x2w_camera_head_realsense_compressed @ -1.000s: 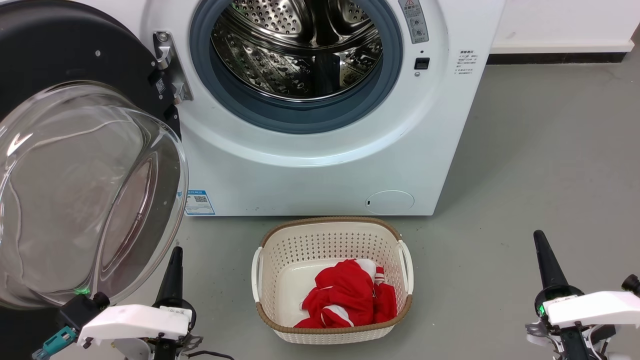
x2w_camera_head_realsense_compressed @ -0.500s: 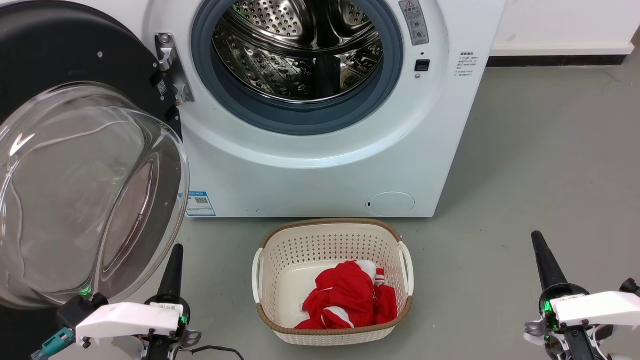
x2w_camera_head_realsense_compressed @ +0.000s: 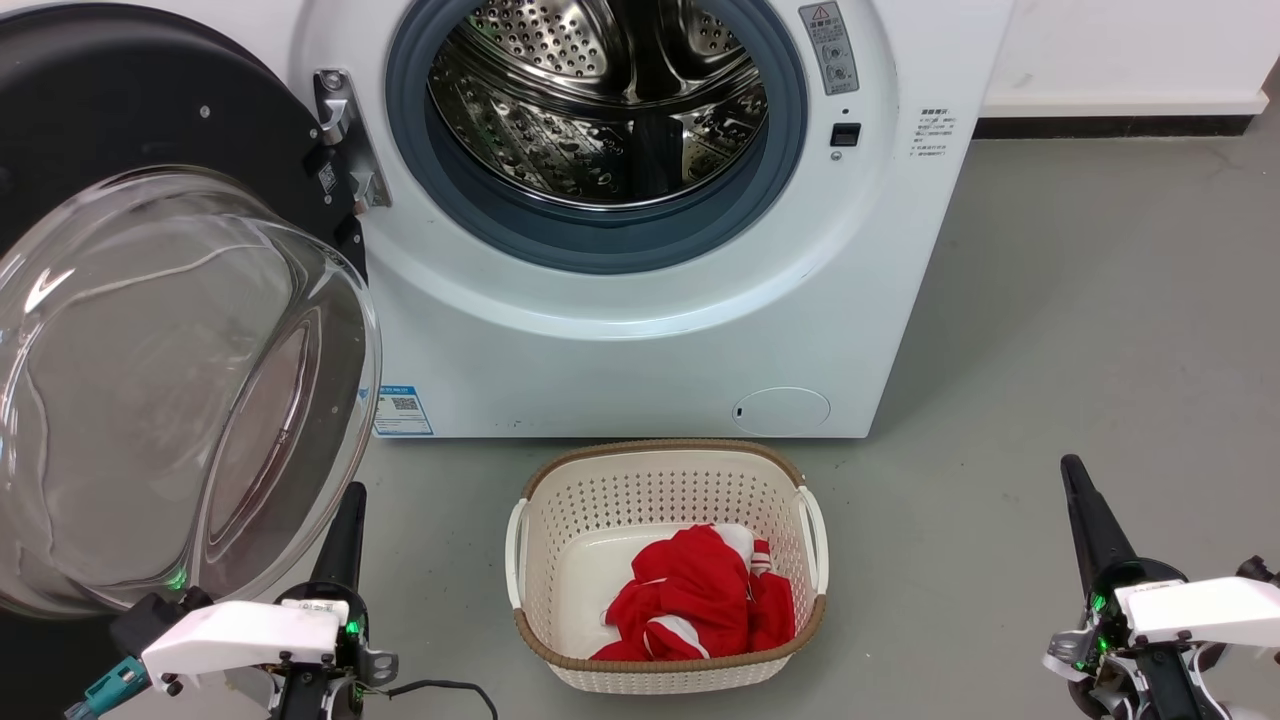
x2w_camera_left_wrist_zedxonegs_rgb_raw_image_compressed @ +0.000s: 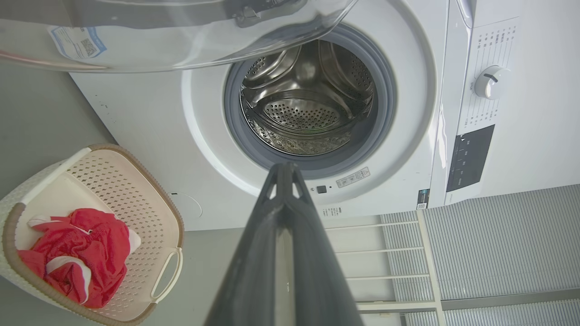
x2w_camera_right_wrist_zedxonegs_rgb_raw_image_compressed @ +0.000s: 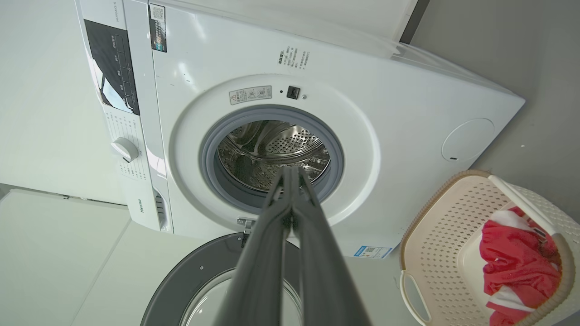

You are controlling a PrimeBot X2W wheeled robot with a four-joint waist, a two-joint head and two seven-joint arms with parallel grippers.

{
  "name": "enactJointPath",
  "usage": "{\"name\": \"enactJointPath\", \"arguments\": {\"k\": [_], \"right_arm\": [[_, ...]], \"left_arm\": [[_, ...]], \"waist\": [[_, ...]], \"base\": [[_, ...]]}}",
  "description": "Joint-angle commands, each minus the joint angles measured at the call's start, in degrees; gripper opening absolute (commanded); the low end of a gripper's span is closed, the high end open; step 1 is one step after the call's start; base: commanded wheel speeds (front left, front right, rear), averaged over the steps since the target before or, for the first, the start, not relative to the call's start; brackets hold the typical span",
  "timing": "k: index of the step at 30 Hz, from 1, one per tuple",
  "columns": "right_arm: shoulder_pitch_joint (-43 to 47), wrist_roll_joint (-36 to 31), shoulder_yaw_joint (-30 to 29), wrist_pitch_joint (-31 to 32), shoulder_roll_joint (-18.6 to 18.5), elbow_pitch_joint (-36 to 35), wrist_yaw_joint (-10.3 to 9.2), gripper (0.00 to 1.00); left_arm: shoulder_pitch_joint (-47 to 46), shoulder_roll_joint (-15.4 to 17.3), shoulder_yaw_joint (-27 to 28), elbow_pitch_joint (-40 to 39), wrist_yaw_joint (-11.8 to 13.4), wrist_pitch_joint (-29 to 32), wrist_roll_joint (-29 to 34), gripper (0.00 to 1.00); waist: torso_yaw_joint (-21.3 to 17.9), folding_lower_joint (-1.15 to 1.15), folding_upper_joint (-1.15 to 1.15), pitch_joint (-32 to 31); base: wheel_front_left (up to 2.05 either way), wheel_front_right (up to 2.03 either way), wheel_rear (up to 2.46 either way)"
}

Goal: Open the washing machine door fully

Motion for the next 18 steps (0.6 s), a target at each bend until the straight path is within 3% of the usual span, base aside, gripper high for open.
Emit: {"name": "enactJointPath", "arguments": {"k": [1, 18], "right_arm": [[-0.9, 1.0, -0.1, 0.4, 0.0, 0.0, -0.01, 0.0], [-1.4, 8.9, -0.3, 2.0, 0.0, 1.0, -0.01, 0.0]], "left_arm": [[-0.8, 0.1, 0.2, 0.0, -0.2, 0.3, -1.1, 0.0], [-1.6, 0.1, 0.9, 1.1, -0.7, 2.2, -8.7, 0.0]], "waist": [[0.0, 0.0, 0.0, 0.0], [0.1, 0.0, 0.0, -0.4]], "base": [[0.0, 0.0, 0.0], [0.0, 0.0, 0.0]]}}
